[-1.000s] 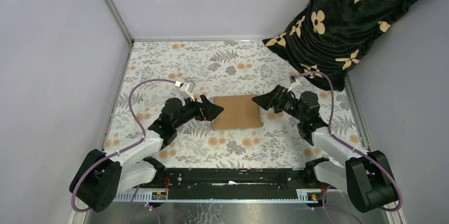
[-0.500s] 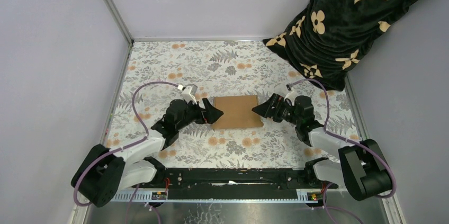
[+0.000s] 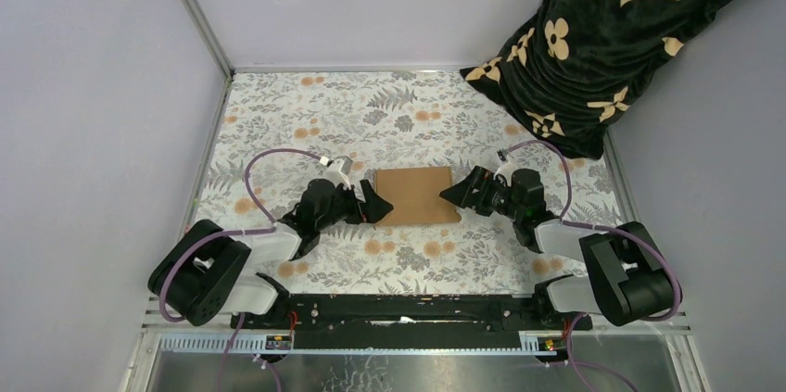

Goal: Fold the paper box

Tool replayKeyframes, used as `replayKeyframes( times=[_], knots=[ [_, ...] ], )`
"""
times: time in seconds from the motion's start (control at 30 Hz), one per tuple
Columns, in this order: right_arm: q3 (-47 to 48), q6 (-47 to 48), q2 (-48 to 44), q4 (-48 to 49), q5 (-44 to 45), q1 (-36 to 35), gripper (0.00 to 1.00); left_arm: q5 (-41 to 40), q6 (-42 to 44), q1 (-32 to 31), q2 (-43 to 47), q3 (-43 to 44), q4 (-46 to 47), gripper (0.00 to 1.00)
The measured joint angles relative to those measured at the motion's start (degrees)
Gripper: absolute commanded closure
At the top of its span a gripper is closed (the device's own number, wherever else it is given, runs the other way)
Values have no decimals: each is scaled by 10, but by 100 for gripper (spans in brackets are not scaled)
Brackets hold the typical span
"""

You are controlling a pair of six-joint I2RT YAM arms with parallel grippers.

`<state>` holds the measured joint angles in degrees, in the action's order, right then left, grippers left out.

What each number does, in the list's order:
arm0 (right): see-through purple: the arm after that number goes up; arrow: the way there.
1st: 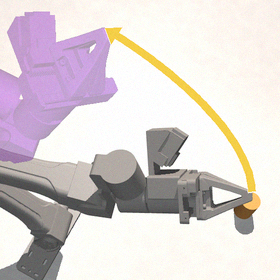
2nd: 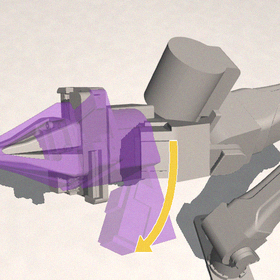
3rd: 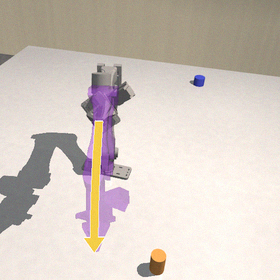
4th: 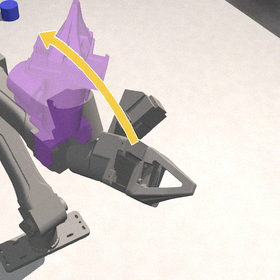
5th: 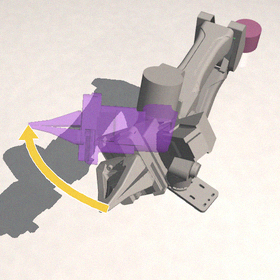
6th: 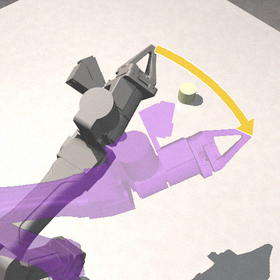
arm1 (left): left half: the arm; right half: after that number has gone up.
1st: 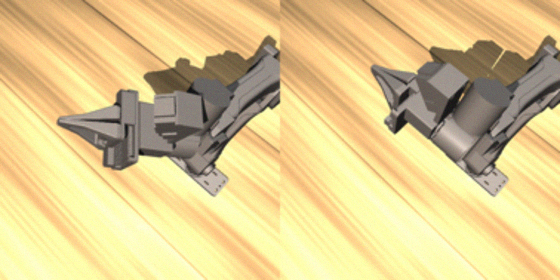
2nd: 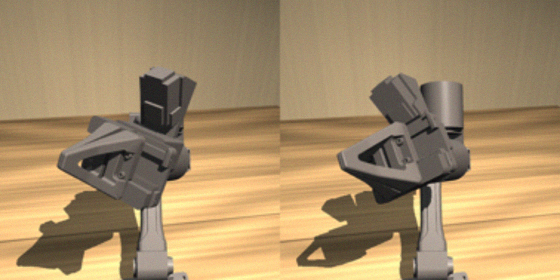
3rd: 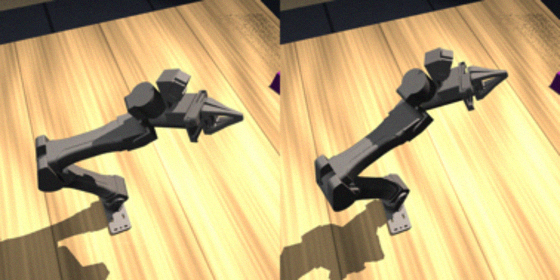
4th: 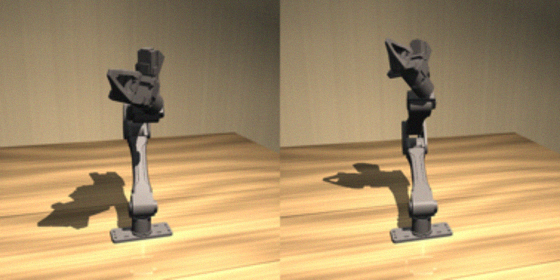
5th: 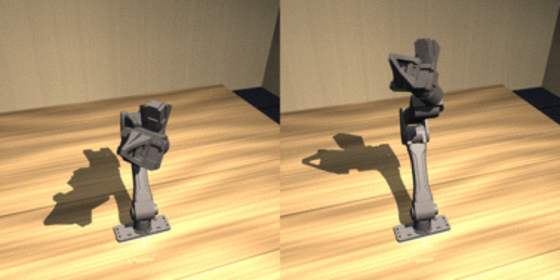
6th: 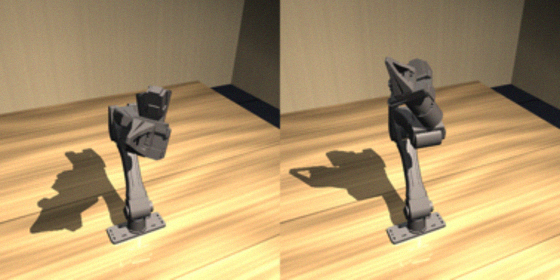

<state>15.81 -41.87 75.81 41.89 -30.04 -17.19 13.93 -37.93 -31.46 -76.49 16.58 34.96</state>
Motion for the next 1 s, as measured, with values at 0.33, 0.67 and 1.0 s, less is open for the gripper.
replayKeyframes(
  times=[0.33,0.67,1.0],
  knots=[
    [-5,-5,43,51,-1,0,0,16,-3,0,-37,1,38,2],
    [-7,-17,70,94,-10,0,0,28,-14,-1,-38,1,66,2],
    [-13,-20,76,111,-10,0,0,26,-14,-9,-38,0,66,1]
  ],
)
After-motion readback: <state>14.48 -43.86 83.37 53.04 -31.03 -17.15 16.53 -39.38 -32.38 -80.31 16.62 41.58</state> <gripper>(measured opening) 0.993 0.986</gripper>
